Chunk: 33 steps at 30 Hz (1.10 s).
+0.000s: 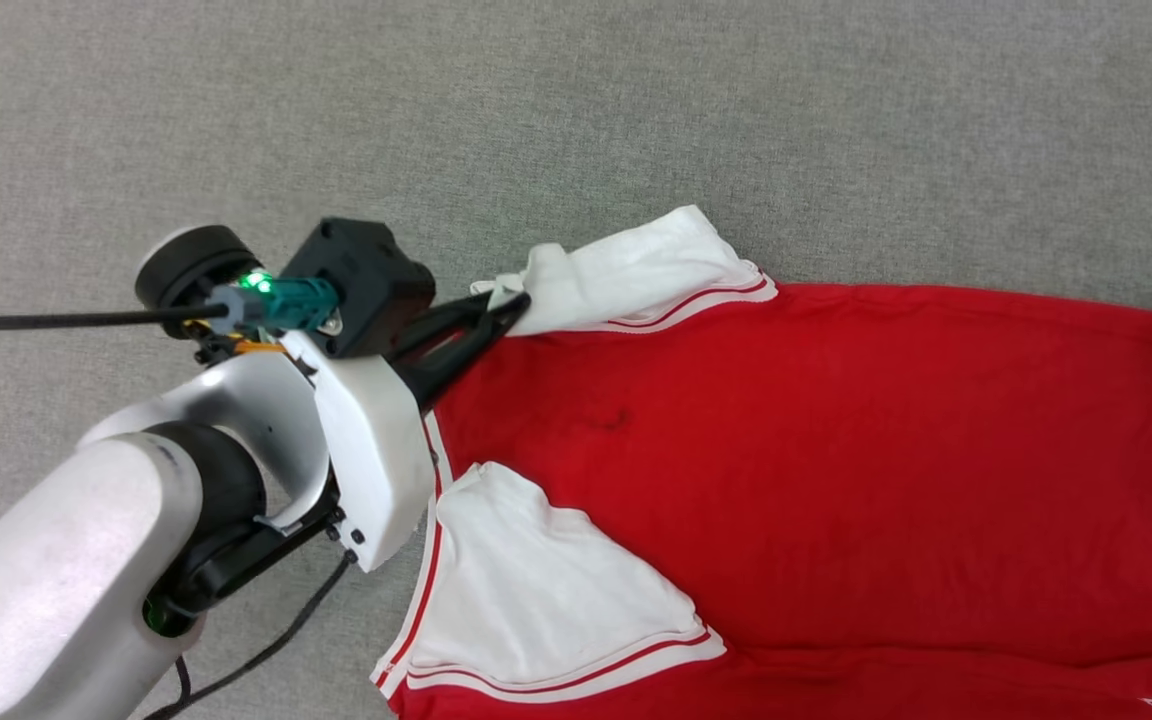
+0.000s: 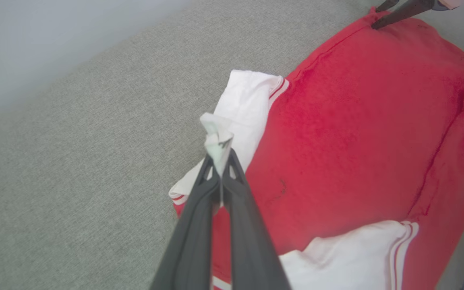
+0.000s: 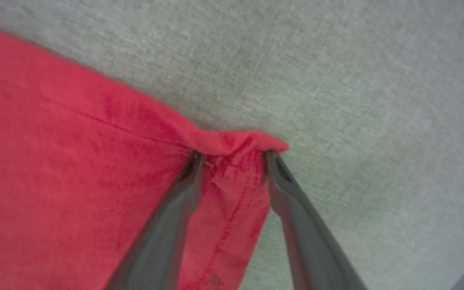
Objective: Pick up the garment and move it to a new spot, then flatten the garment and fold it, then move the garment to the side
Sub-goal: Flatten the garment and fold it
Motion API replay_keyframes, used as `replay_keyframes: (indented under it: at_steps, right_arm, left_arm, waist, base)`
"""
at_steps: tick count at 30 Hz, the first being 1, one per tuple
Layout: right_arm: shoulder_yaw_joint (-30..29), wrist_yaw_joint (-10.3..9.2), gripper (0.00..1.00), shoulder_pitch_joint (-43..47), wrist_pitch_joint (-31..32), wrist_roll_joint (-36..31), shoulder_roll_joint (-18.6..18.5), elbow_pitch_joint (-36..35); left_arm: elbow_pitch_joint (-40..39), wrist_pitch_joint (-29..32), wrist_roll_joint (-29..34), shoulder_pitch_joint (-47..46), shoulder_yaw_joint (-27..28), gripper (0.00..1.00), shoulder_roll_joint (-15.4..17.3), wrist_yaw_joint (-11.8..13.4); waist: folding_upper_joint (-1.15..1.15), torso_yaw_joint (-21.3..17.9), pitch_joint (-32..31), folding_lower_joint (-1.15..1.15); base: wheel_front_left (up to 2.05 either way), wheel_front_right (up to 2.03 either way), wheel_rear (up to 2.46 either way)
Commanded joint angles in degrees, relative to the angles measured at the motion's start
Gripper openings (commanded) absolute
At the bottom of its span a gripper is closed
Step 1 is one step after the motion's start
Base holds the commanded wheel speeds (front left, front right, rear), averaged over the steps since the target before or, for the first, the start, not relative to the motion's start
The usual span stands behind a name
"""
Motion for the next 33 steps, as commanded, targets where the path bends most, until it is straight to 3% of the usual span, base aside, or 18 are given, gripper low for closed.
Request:
replay_keyframes:
  at_steps: [1,13,27,33]
  right_arm:
    - [2.93,-0.02,0.0,4.35,0.63,0.09,2.24,3.79]
    - [-0.96,-0.02,0.0,3.12,-6.17,0.09,3.17,0.36]
    - [-8.59,-0.02,0.0,23.48,-11.74,1.52,7.96,-10.86]
    - [-10.33,-0.02,0.0,32.25,-12.64,2.52,9.37,-12.56]
  left_arm:
    - [0.32,-0.64,0.03,0.95,-0.24,0.0,-0.16,0.0]
    - [3.67,-5.75,-1.16,6.11,2.05,0.0,1.16,2.66]
    - [-1.18,-8.79,-5.33,23.71,2.58,0.0,5.24,9.52]
    - [-0.62,-9.39,-6.04,30.27,0.82,0.0,7.33,9.42]
  waist:
    - [0.0,-0.03,-0.25,0.02]
    - [0.0,-2.88,-8.96,0.02]
    - [0.0,-3.55,-18.97,0.02]
    - [0.0,-3.28,-19.23,0.02]
  base:
    - [0.0,0.0,0.0]
    - [0.0,0.0,0.0]
    - [0.0,0.0,0.0]
    - [0.0,0.0,0.0]
